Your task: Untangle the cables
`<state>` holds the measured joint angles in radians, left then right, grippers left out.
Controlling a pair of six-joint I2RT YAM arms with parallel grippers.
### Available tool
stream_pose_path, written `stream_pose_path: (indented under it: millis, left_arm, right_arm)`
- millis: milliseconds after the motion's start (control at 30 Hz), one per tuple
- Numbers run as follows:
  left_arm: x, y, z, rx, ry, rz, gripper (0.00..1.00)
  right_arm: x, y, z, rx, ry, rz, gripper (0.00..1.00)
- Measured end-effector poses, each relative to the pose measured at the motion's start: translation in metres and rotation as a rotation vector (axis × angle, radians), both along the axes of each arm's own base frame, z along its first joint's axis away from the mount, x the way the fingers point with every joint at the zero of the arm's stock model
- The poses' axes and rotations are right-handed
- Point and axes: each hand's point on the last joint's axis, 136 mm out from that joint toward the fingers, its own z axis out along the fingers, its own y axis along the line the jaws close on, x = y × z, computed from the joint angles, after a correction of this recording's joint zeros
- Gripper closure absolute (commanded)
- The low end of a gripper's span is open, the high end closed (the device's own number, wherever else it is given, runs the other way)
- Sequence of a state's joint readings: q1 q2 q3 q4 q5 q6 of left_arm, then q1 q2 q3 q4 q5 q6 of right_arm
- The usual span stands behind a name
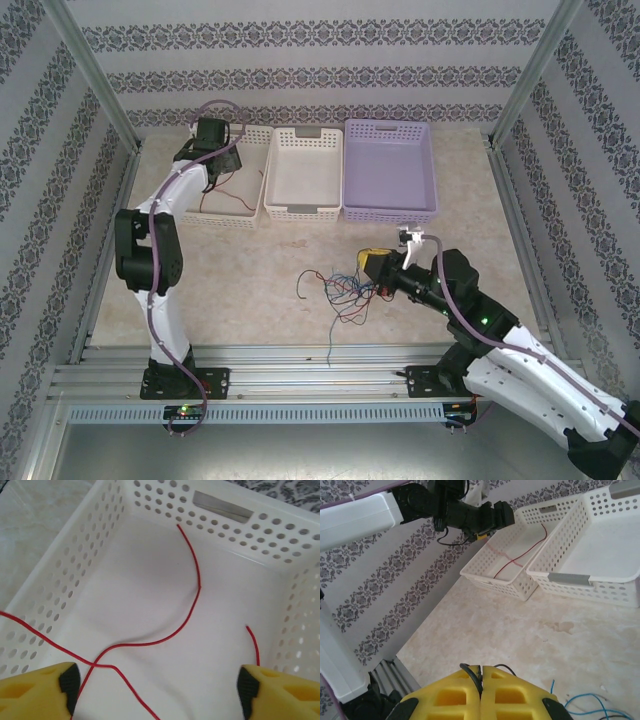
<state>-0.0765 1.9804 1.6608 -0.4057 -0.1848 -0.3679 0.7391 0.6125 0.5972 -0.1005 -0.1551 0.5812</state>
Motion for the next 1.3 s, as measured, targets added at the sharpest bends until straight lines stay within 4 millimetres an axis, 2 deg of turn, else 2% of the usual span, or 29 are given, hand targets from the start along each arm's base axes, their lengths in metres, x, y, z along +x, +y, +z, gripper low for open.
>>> stream_pose_path:
  millis: [100,267,367,467,600,733,900,1100,1300]
  left_arm:
    - [-0.008,-0.005,0.012,-0.032,-0.015,-0.015,0.00]
    - [-0.018,-0.019,0.038,-0.093,-0.045,-0.051,0.00]
    - [-0.032,-0.039,0.056,-0.155,-0.065,-0.098,0.00]
    - [-0.052,-0.073,0.080,-0.227,-0.092,-0.188,0.00]
    - [-0.091,-0.137,0.103,-0.317,-0.108,-0.368,0.00]
    - [-0.138,-0.200,0.094,-0.409,-0.040,-0.560,0.00]
    - [-0.170,-0.248,0.075,-0.479,0.062,-0.711,0.00]
    - [-0.191,-0.274,0.074,-0.527,0.104,-0.808,0.00]
    - [-0.198,-0.280,0.076,-0.566,0.119,-0.846,0.04]
  right_arm:
    - [0.008,0.001,0.006,-0.011,-0.004,-0.031,1.00]
    - [0.022,0.005,0.024,-0.028,-0.032,-0.065,1.00]
    - [0.029,0.008,0.038,-0.029,-0.055,-0.074,1.00]
    - [0.038,0.011,0.048,-0.033,-0.069,-0.080,1.00]
    - [0.052,0.010,0.052,-0.024,-0.059,-0.088,1.00]
    - [0.063,0.007,0.045,-0.011,-0.015,-0.084,1.00]
    - [0.065,0.013,0.050,0.018,0.006,-0.039,1.00]
    - [0.063,0.014,0.074,0.053,-0.035,-0.023,1.00]
    - [0.061,0.013,0.075,0.056,-0.038,-0.021,1.00]
